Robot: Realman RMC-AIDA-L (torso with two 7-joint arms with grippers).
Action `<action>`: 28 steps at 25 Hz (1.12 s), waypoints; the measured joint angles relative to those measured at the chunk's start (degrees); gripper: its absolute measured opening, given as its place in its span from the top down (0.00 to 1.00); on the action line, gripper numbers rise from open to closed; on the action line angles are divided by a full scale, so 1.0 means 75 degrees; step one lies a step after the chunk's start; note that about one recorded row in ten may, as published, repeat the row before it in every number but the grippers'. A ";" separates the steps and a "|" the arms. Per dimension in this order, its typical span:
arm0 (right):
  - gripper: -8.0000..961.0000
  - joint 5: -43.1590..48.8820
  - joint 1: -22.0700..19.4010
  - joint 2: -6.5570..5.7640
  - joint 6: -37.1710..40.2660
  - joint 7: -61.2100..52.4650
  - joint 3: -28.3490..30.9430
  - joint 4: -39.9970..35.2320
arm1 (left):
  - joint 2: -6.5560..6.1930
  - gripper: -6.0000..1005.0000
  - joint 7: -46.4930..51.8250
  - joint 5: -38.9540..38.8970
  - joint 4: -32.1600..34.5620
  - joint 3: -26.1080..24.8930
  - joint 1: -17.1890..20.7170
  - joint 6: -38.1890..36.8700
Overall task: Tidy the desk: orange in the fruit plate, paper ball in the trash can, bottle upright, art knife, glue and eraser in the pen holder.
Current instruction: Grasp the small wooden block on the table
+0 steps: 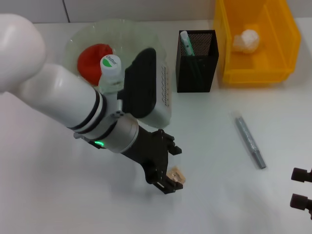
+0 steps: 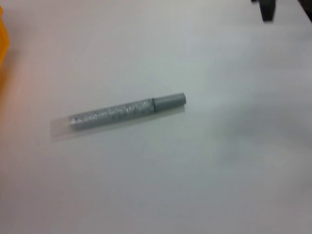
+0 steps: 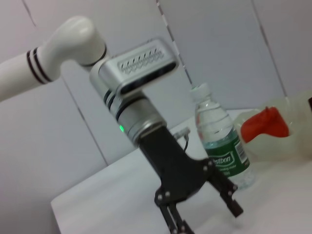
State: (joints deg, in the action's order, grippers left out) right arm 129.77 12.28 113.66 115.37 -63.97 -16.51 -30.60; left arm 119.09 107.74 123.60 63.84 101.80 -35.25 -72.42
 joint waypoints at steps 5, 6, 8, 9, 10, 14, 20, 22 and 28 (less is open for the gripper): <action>0.31 0.0001 0.0000 0.0001 -0.0001 0.0000 0.0020 0.0047 | 0.0000 0.21 -0.0001 0.0017 0.0009 0.0123 0.0035 0.0058; 0.31 0.0001 0.0000 0.0000 -0.0009 0.0005 0.0021 0.0074 | 0.0000 0.22 -0.0009 0.0018 0.0010 0.0142 0.0042 0.0067; 0.31 0.0002 -0.0002 -0.0001 -0.0010 0.0013 0.0021 0.0100 | 0.0000 0.22 -0.0056 0.0020 -0.0010 0.0182 0.0056 0.0104; 0.31 0.0003 -0.0002 -0.0001 -0.0010 0.0015 0.0021 0.0108 | 0.0000 0.22 -0.0075 0.0020 -0.0021 0.0220 0.0067 0.0127; 0.31 0.0003 -0.0002 -0.0001 -0.0010 0.0015 0.0021 0.0108 | 0.0000 0.22 -0.0075 0.0020 -0.0021 0.0220 0.0067 0.0127; 0.31 0.0006 -0.0003 -0.0003 -0.0010 0.0020 0.0021 0.0110 | -0.0001 0.34 -0.0077 0.0021 -0.0024 0.0352 0.0080 0.0234; 0.31 0.0022 0.0050 0.0001 -0.0039 0.0024 0.0021 0.0131 | 0.0000 0.53 -0.0080 0.0020 0.0032 0.0531 0.0083 0.0357; 0.31 0.0027 0.0050 0.0004 -0.0069 0.0025 0.0021 0.0137 | 0.0000 0.53 -0.0080 0.0020 0.0031 0.0537 0.0083 0.0385; 0.31 0.0025 0.0079 0.0009 -0.0191 0.0031 0.0015 0.0221 | -0.0001 0.53 -0.0080 0.0020 0.0023 0.0566 0.0083 0.0474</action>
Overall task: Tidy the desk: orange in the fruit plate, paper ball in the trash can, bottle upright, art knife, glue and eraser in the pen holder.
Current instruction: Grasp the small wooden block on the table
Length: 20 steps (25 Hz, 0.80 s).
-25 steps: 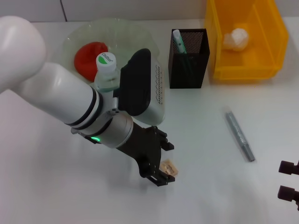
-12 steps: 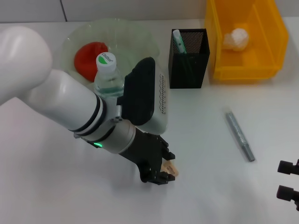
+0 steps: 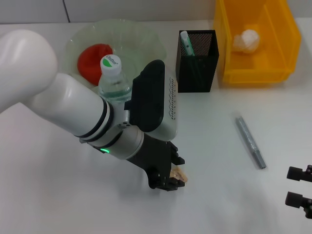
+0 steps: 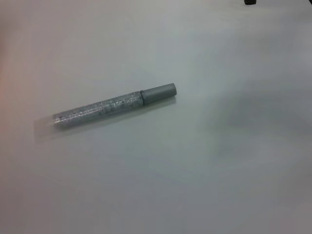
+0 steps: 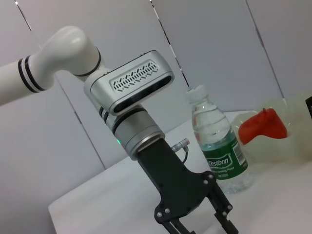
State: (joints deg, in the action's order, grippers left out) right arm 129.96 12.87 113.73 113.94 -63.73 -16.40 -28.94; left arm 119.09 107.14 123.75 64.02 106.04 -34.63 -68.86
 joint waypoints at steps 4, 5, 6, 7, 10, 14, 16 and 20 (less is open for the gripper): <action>0.31 -0.0005 0.0013 0.0000 -0.0005 0.0001 0.0004 0.0003 | 0.0000 0.55 0.0000 0.0000 -0.0021 0.0030 -0.0035 0.0026; 0.31 -0.0007 0.0033 0.0000 -0.0010 0.0001 0.0007 0.0004 | 0.0001 0.55 0.0000 0.0000 -0.0003 0.0039 -0.0039 0.0031; 0.31 -0.0007 0.0033 0.0000 -0.0010 0.0001 0.0007 0.0004 | 0.0001 0.55 0.0000 0.0000 -0.0003 0.0039 -0.0039 0.0031; 0.31 -0.0008 0.0050 0.0000 -0.0016 0.0001 0.0007 0.0004 | 0.0003 0.55 0.0000 0.0000 0.0012 0.0055 -0.0045 0.0043; 0.31 -0.0009 0.0086 0.0000 -0.0027 0.0001 0.0007 0.0006 | 0.0009 0.56 -0.0001 0.0000 0.0026 0.0117 -0.0065 0.0106; 0.31 -0.0015 0.0093 0.0000 -0.0055 0.0002 0.0007 0.0014 | 0.0012 0.57 -0.0014 0.0000 0.0030 0.0210 -0.0086 0.0195; 0.31 -0.0016 0.0099 0.0000 -0.0091 0.0002 0.0007 0.0015 | 0.0012 0.58 -0.0017 0.0000 0.0030 0.0258 -0.0091 0.0234; 0.31 -0.0019 0.0149 0.0000 -0.0117 0.0002 0.0007 0.0016 | 0.0013 0.59 -0.0019 0.0000 0.0030 0.0306 -0.0109 0.0277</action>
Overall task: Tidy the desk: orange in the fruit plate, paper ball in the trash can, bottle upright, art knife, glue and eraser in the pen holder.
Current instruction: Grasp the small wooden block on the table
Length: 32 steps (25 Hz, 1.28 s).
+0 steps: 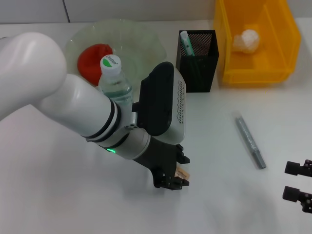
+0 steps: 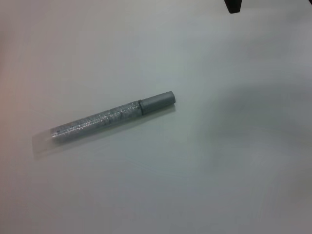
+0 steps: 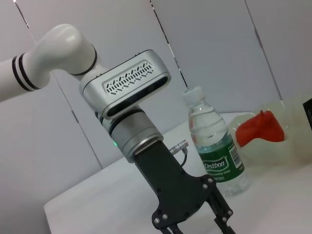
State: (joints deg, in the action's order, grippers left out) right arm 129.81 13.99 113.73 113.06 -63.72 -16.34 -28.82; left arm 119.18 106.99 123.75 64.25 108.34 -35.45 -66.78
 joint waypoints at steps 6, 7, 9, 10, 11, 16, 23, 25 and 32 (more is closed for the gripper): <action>0.31 -0.0001 0.0030 0.0001 -0.0033 0.0000 0.0000 -0.0001 | 0.0000 0.61 -0.0003 0.0091 0.0000 0.0008 -0.0017 0.0022; 0.31 -0.0001 0.0036 0.0001 -0.0053 0.0000 0.0000 0.0000 | 0.0000 0.61 -0.0004 0.0093 0.0000 0.0008 -0.0018 0.0023; 0.31 -0.0001 0.0042 0.0000 -0.0089 0.0000 0.0000 0.0000 | 0.0000 0.62 -0.0003 0.0095 0.0000 0.0013 -0.0019 0.0024; 0.31 -0.0001 0.0047 0.0000 -0.0101 0.0000 0.0000 0.0000 | 0.0000 0.62 -0.0002 0.0096 0.0001 0.0017 -0.0020 0.0026; 0.31 -0.0001 0.0047 0.0000 -0.0101 0.0000 0.0000 0.0000 | 0.0000 0.62 0.0000 0.0097 0.0000 0.0017 -0.0020 0.0037; 0.31 -0.0001 0.0056 0.0000 -0.0103 -0.0002 0.0000 0.0000 | 0.0000 0.64 0.0006 0.0103 -0.0017 0.0009 -0.0020 0.0112; 0.31 0.0000 0.0056 0.0000 -0.0105 -0.0012 -0.0001 0.0000 | -0.0001 0.67 0.0002 0.0107 -0.0005 0.0016 0.0001 0.0142; 0.31 0.0000 0.0057 0.0000 -0.0114 -0.0012 -0.0001 0.0000 | -0.0001 0.71 0.0001 0.0107 0.0032 0.0016 0.0018 0.0143; 0.31 0.0000 0.0068 -0.0005 -0.0247 -0.0013 -0.0001 0.0115 | -0.0011 0.88 0.0078 0.0106 0.0279 0.0003 0.0080 0.0053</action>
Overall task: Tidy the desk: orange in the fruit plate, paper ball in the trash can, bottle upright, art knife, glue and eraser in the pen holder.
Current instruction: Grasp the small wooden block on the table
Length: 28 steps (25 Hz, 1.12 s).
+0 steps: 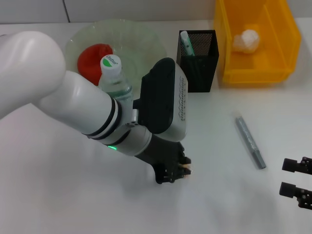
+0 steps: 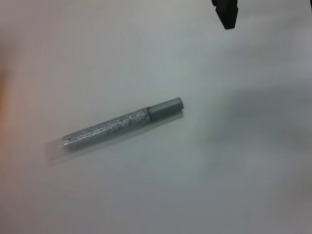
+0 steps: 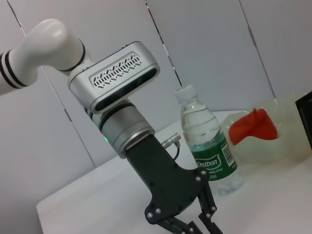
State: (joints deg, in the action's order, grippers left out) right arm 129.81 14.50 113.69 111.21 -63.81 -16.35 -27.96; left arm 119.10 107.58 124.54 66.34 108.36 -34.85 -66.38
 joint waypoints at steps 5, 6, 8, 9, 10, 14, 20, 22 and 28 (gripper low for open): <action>0.31 0.0000 0.0007 0.0000 -0.0036 0.0000 0.0000 0.0004 | -0.0001 0.75 0.0138 0.0203 0.0335 0.0023 0.0023 -0.0051; 0.31 0.0000 0.0019 0.0000 -0.0044 0.0000 0.0000 0.0031 | -0.0001 0.71 0.0138 0.0203 0.0335 0.0023 0.0023 -0.0051; 0.31 0.0001 0.0023 0.0001 -0.0049 0.0000 0.0000 0.0067 | 0.0004 0.63 0.0134 0.0456 0.0397 0.0043 -0.0014 -0.0088; 0.31 0.0002 0.0023 0.0002 -0.0051 0.0000 0.0000 0.0080 | 0.0005 0.59 0.0129 0.0483 0.0397 0.0046 -0.0024 -0.0092; 0.31 0.0002 0.0023 0.0002 -0.0051 0.0000 0.0000 0.0080 | 0.0005 0.57 0.0114 0.0535 0.0397 0.0050 -0.0042 -0.0101; 0.31 0.0010 0.0023 0.0005 -0.0108 0.0000 0.0000 0.0084 | 0.0008 0.48 0.0040 0.0662 0.0396 0.0057 -0.0054 -0.0117; 0.31 0.0019 0.0062 0.0005 -0.0151 0.0005 -0.0014 0.0104 | 0.0011 0.35 0.0019 0.0687 0.0322 0.0078 -0.0065 -0.0038; 0.31 0.0023 0.0073 0.0005 -0.0168 0.0005 -0.0030 0.0106 | 0.0010 0.27 -0.0002 0.0689 0.0312 0.0087 -0.0065 -0.0003; 0.31 0.0040 0.0161 0.0007 -0.0346 0.0011 -0.0071 0.0189 | 0.0011 0.18 -0.0059 0.0692 0.0303 0.0303 -0.0021 0.0231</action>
State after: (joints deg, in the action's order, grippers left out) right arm 130.11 15.71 113.75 108.61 -63.73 -16.88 -26.54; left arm 119.18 107.13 129.73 68.62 110.64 -35.01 -64.65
